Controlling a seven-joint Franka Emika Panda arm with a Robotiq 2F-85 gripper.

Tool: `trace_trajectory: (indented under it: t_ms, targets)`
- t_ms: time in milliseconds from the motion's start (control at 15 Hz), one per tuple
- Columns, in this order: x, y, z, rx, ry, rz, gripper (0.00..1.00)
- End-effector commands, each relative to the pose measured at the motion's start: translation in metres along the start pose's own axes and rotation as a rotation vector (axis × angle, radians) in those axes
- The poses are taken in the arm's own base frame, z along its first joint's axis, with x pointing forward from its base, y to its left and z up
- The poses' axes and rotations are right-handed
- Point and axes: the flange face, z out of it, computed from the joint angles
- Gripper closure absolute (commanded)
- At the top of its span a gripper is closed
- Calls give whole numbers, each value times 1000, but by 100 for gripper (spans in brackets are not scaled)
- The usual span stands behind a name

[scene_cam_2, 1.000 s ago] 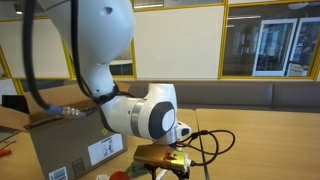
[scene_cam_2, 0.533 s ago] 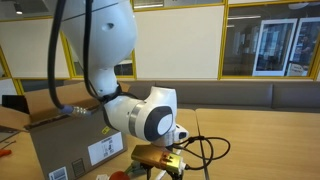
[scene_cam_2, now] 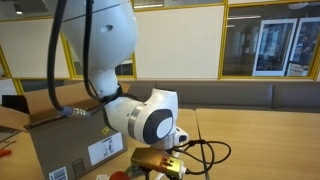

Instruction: Put the measuring tape, turnip plushie and the rope in the box respectively then move the box to the right, then put the black object in the box

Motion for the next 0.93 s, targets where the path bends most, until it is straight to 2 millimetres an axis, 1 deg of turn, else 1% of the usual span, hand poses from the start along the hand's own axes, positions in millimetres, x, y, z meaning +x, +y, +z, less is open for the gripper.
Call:
trace_trajectory:
  t_ms: [0, 133, 533, 867]
  targets:
    - [-3, 4, 5, 3, -1, -15, 0]
    - [-5, 5, 11, 12, -5, 10, 0]
    - [-10, 5, 29, 2, -47, 4, 0]
    - [-8, 5, 38, -9, -64, 0, 0]
